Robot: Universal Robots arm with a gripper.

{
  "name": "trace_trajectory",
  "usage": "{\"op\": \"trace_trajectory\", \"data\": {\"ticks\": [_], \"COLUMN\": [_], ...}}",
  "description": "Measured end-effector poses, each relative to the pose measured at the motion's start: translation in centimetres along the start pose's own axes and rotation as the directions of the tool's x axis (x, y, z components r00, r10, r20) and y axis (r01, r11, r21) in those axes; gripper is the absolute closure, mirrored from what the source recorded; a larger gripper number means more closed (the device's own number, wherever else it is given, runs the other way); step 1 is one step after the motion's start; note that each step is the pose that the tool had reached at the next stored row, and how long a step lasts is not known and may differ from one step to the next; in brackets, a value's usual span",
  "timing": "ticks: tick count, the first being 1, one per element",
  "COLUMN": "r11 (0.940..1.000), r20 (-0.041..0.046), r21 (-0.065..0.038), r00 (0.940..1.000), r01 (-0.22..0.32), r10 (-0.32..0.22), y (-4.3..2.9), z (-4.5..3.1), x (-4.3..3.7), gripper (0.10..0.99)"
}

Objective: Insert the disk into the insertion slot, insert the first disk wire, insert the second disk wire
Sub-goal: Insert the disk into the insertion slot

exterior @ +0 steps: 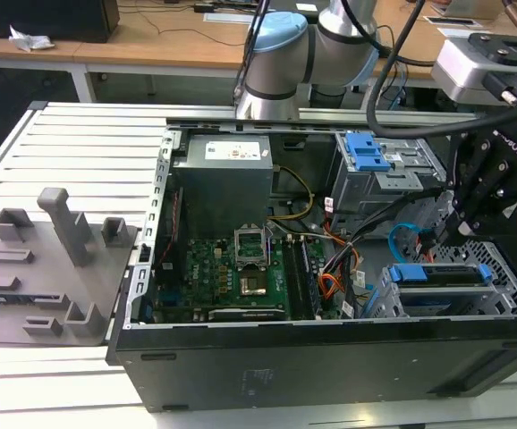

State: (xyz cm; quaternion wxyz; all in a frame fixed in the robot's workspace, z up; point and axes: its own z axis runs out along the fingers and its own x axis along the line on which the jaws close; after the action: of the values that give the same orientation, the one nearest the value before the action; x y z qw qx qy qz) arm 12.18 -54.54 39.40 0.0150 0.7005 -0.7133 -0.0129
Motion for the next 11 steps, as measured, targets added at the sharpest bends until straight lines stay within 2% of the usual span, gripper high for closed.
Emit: {"op": "trace_trajectory", "data": {"ticks": [2, 5, 11], "r11": [1.0000, 1.0000, 1.0000], "r20": [0.0000, 0.0000, 0.0000], "r21": [0.000, -0.001, -0.001], "r00": [1.0000, 1.0000, 1.0000], "r01": [0.000, 0.000, 0.000], "r10": [0.000, 0.000, 0.000], "y": [-0.45, -0.52, -0.62], "z": [0.11, 0.41, 1.63], "x": [-0.01, -0.01, -0.02], "gripper": [0.980, 0.980, 0.980]}}
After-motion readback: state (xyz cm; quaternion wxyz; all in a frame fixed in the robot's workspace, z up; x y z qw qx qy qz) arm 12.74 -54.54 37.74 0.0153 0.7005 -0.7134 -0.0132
